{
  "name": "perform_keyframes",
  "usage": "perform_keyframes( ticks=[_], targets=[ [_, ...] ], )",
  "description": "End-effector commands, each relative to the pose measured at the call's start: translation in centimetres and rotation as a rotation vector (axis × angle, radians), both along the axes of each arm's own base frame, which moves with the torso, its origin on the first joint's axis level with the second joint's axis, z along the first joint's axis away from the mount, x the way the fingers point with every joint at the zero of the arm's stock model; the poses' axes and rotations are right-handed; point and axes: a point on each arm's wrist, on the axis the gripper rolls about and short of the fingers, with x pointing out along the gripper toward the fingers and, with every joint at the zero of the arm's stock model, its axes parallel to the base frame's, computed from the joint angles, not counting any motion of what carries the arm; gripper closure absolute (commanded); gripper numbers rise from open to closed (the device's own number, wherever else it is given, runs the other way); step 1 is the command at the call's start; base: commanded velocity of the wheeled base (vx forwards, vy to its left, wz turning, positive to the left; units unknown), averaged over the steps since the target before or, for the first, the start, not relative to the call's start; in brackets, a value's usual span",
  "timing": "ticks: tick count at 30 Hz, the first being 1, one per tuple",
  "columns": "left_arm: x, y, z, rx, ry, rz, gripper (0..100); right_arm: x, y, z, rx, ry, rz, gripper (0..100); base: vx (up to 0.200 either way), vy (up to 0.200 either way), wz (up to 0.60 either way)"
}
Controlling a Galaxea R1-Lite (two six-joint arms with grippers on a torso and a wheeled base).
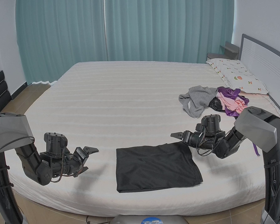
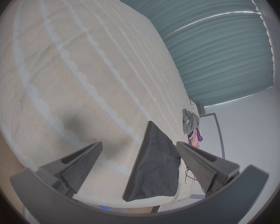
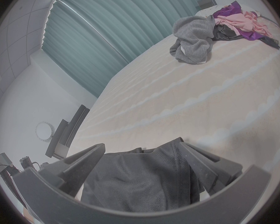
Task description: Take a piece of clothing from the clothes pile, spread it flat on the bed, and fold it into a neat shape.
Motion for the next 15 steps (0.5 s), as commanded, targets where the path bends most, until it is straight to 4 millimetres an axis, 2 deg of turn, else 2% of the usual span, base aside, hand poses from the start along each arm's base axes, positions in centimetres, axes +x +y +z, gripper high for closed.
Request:
perform_keyframes(
  ticks=[1,15],
  targets=[
    [0.01,0.00,-0.03,0.000,0.001,0.000,0,0.11,0.02,0.02,0.000,-0.004,-0.001,0,0.000,0.000,0.00],
    [0.05,-0.01,-0.01,-0.001,-0.001,0.000,0,0.55,-0.44,-0.25,-0.005,-0.001,-0.018,0,0.000,0.000,0.00]
  ],
)
